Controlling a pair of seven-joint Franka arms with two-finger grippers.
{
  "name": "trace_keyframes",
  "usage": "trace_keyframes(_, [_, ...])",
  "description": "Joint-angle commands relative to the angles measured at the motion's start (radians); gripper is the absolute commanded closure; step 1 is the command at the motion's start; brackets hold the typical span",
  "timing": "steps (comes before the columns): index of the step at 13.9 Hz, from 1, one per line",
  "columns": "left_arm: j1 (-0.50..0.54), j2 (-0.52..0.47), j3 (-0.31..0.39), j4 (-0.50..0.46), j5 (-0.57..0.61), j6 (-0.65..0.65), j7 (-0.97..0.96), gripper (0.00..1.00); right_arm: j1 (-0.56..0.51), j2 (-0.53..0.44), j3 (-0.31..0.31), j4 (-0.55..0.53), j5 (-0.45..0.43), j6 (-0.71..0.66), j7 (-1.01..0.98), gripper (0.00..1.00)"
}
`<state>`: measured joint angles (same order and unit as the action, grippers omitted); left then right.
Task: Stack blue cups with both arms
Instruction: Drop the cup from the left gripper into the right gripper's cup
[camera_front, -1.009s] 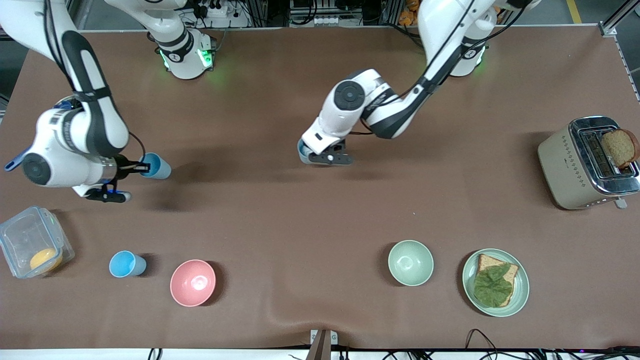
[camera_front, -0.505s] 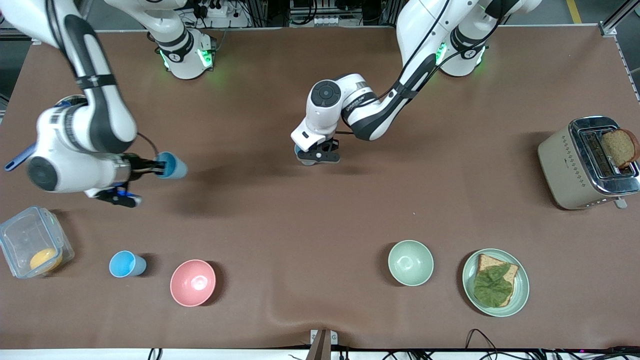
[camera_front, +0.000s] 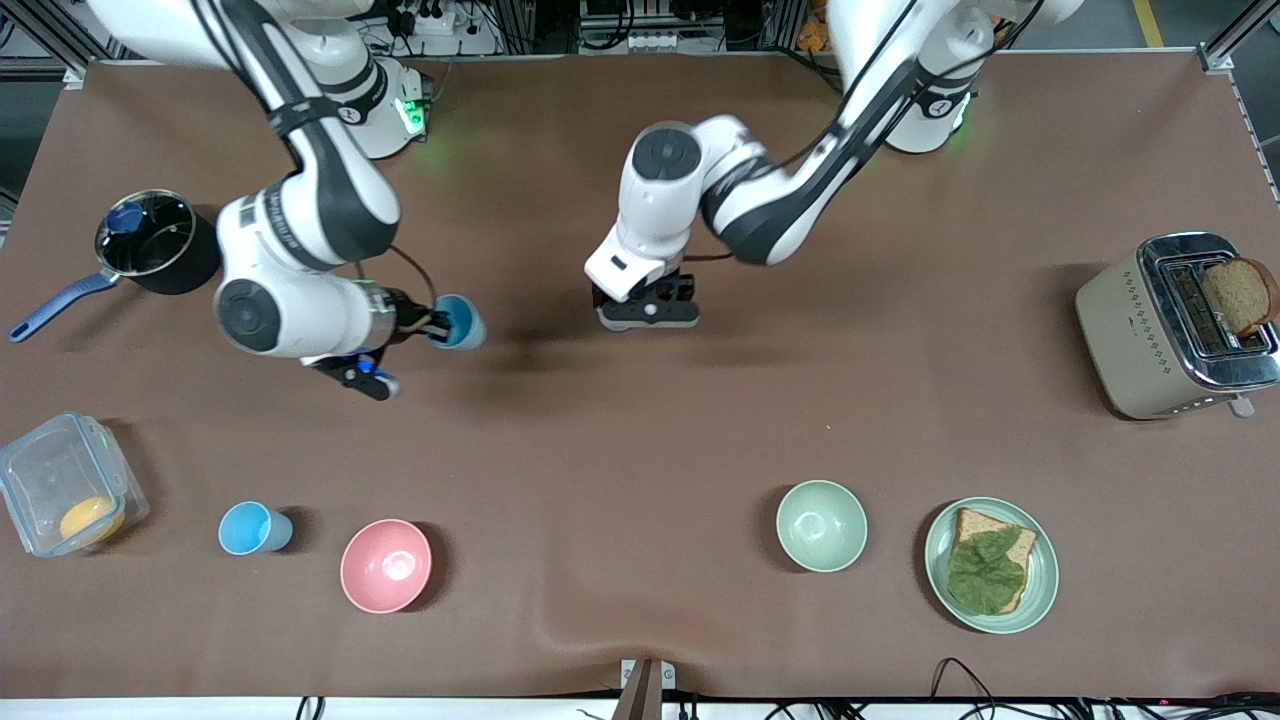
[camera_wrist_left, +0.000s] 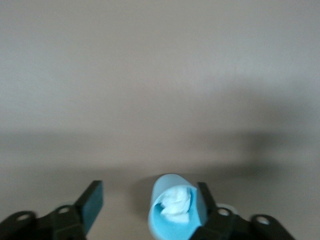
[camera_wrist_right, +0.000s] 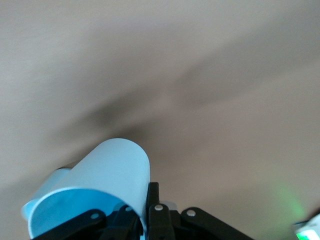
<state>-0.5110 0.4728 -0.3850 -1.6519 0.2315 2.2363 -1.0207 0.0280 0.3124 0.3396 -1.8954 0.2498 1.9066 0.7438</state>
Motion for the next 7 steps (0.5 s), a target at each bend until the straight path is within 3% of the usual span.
trace_keyframes(1, [0.053,-0.126,0.0,0.072,-0.001,-0.214,-0.004,0.0,0.058,0.023,0.057,0.007,0.034,0.08,0.176,1.0])
trace_keyframes(3, [0.164,-0.198,-0.011,0.083,-0.021,-0.256,0.048,0.0,0.087,0.043,0.134,0.007,0.032,0.15,0.314,1.0])
trace_keyframes(7, [0.354,-0.286,-0.008,0.092,-0.096,-0.344,0.33,0.0,0.098,0.05,0.24,0.006,0.028,0.205,0.455,1.0])
